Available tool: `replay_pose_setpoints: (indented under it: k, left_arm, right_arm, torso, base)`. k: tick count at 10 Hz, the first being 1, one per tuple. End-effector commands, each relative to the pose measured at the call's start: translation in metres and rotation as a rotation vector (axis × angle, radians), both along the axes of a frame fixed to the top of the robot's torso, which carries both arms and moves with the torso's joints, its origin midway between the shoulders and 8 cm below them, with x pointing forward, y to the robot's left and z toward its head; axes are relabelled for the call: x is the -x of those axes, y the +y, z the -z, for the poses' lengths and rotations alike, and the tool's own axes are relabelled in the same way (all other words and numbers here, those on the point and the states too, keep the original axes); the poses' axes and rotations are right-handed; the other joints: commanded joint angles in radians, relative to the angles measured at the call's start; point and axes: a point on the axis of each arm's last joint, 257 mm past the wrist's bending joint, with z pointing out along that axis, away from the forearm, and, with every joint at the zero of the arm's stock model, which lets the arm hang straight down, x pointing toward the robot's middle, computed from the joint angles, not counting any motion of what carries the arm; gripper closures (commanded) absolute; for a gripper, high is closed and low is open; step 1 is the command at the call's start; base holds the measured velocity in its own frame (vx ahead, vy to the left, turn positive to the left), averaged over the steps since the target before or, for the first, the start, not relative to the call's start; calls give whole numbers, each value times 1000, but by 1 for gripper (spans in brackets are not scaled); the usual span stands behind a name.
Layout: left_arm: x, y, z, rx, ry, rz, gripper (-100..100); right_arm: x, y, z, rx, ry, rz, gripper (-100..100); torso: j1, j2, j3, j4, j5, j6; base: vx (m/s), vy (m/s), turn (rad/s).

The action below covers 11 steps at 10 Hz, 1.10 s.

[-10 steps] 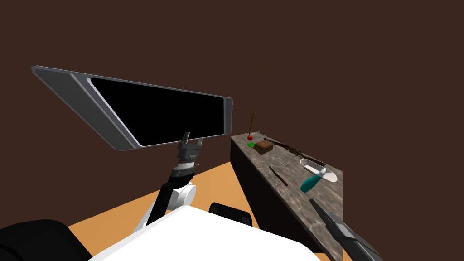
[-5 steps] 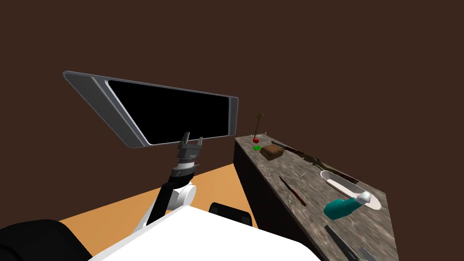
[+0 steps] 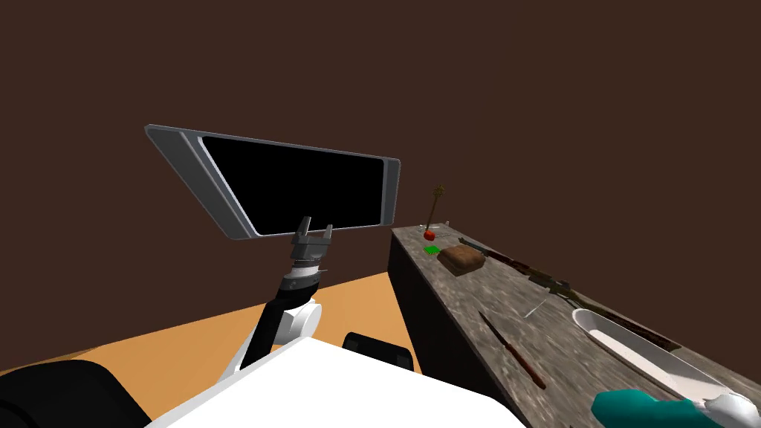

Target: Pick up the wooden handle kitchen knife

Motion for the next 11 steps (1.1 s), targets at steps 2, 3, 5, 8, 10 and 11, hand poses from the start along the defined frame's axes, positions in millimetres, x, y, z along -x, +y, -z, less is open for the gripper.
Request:
replay_pose_setpoints:
  k: [2, 3, 5, 8, 10, 11]
  left_arm:
    - [0, 0, 0, 0, 0, 0, 0]
    - [0, 0, 0, 0, 0, 0, 0]
    - [0, 0, 0, 0, 0, 0, 0]
    - [0, 0, 0, 0, 0, 0, 0]
    - [0, 0, 0, 0, 0, 0, 0]
    - [0, 0, 0, 0, 0, 0, 0]
  right_arm:
    - [36, -12, 13, 59, 127, -28, -100]
    - [38, -12, 13, 59, 132, -27, -100]
    - [58, -17, 20, 89, 204, -51, -100]
    - [110, -23, 37, 156, 395, -142, -100]
    - [135, -23, 42, 168, 469, -171, -100]
    - [153, -23, 46, 177, 527, -204, -100]
  torso:
    - [-1, 1, 0, 0, 0, 1]
    - [0, 1, 0, 0, 0, 0]
    - [0, 3, 1, 1, 0, 0]
    - [-1, 0, 0, 0, 0, 0]
    - [-1, -1, -1, 0, 0, 1]
    - [0, 0, 0, 0, 0, 1]
  base:
    - [118, 11, 139]
    - [85, 8, 100]
    - [93, -2, 137]
    - [141, -4, 232]
    - [133, -9, 85]
    - [155, -1, 235]
